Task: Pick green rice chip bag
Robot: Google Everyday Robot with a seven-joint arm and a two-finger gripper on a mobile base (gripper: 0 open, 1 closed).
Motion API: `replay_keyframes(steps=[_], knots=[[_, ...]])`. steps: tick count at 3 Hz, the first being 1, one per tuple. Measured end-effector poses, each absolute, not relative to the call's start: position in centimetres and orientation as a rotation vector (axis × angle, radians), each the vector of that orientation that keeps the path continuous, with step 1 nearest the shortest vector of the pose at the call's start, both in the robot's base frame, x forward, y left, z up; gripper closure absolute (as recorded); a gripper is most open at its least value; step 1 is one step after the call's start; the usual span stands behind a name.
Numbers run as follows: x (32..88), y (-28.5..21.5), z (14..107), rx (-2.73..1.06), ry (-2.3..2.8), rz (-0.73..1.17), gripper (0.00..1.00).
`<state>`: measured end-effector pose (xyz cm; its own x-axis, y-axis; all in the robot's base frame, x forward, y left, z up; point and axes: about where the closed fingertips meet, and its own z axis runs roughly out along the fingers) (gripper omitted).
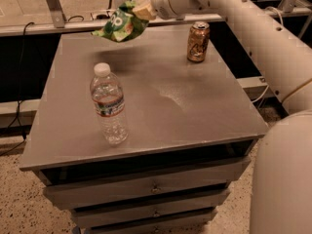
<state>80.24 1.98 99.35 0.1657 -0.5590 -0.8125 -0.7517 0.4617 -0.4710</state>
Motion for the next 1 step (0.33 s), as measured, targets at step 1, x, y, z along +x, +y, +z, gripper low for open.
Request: replay_keyframes(steps=[1], knots=[[79.82, 2.04, 99.92, -1.196, 1.493, 0.197, 1.00]])
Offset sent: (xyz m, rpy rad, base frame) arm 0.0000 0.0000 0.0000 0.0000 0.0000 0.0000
